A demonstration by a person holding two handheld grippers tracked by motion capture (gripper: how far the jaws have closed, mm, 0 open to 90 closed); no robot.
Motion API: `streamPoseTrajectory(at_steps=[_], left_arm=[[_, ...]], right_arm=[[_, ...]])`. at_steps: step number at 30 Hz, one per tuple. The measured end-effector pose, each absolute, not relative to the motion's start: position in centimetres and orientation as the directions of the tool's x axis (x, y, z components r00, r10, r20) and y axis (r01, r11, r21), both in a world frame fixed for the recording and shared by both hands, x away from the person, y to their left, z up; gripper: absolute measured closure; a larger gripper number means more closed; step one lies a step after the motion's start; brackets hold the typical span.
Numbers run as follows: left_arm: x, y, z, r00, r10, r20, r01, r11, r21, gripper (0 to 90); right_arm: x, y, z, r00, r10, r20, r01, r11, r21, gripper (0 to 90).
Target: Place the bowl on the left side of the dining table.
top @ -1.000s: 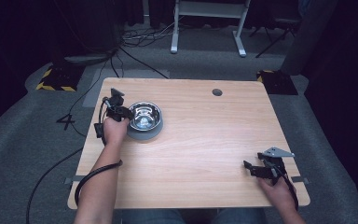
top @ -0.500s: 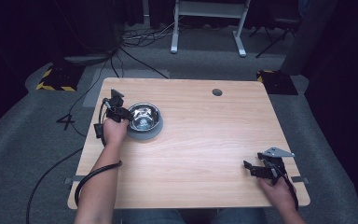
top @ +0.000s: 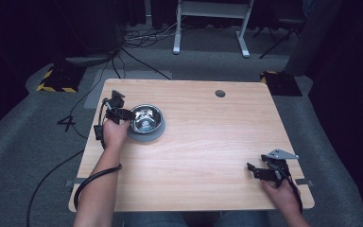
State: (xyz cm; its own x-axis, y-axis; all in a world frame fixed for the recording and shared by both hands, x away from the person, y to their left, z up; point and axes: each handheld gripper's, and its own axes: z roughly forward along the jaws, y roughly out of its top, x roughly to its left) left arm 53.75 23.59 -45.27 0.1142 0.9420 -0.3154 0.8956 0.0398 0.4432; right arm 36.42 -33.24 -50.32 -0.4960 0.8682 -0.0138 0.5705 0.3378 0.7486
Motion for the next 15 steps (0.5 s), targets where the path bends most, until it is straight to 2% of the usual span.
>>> streamPoseTrajectory(at_steps=[4,10,15], left_arm=[[53.1,23.5,-43.2,0.134,0.958,-0.255,0.856,0.018,0.516,60.5],[52.3,23.7,-41.1,0.165,0.954,-0.249,0.817,0.009,0.577,59.0],[50.9,22.6,-38.8,0.244,0.946,-0.215,0.76,-0.049,0.648,56.8]], right_arm=[[36.4,-33.2,-50.3,-0.496,0.868,-0.013,0.571,0.337,0.749,23.8],[36.4,-33.3,-50.3,-0.497,0.867,-0.017,0.569,0.341,0.748,23.8],[36.4,-33.3,-50.3,-0.497,0.867,-0.018,0.569,0.342,0.748,23.8]])
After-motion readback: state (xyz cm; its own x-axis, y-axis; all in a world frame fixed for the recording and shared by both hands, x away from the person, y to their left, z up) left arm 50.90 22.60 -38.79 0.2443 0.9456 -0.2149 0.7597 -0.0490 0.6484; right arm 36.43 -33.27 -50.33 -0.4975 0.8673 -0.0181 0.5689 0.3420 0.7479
